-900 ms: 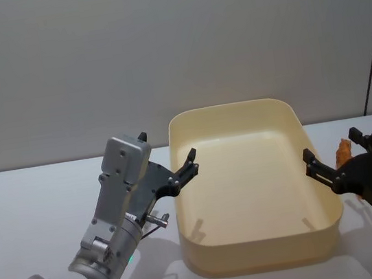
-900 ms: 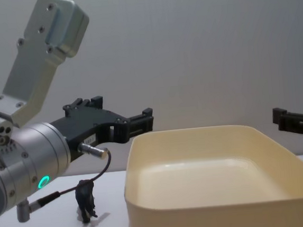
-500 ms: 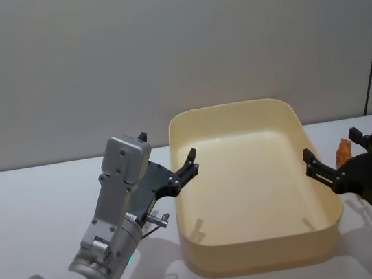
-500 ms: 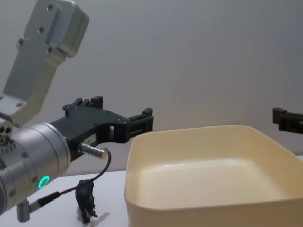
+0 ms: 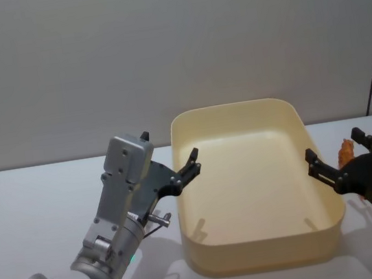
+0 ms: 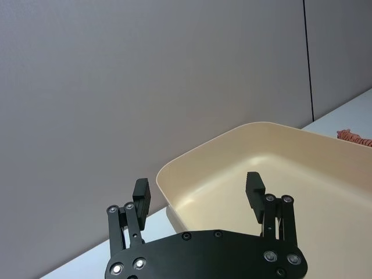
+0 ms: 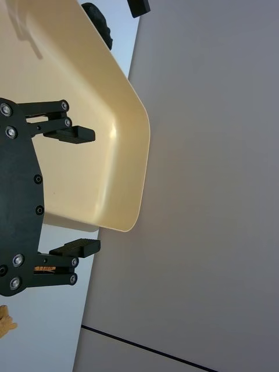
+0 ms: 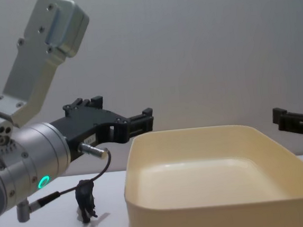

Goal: Pick up the toy alternately with two hands and place it into the central storage box.

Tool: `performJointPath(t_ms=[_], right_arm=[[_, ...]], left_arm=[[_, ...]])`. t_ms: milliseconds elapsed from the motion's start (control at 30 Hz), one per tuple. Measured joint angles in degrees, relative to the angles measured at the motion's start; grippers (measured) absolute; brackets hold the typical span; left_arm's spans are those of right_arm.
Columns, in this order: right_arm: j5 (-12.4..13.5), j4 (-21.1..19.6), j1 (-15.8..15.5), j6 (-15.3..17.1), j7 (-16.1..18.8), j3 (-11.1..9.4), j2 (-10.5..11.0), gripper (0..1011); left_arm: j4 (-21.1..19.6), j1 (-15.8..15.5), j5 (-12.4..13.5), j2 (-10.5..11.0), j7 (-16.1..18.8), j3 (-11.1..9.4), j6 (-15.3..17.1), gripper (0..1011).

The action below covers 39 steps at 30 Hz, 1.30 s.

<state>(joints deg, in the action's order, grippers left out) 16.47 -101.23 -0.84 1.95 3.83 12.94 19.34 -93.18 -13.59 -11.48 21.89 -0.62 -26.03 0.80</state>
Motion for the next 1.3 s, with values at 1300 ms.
performJointPath(t_ms=[1300], right_arm=[[3.4,-4.5,-6.0,1.8,-5.8,-2.5,3.5,1001]], left_arm=[[0.0,0.0,0.0,0.0,0.0,0.0,0.0,1001]])
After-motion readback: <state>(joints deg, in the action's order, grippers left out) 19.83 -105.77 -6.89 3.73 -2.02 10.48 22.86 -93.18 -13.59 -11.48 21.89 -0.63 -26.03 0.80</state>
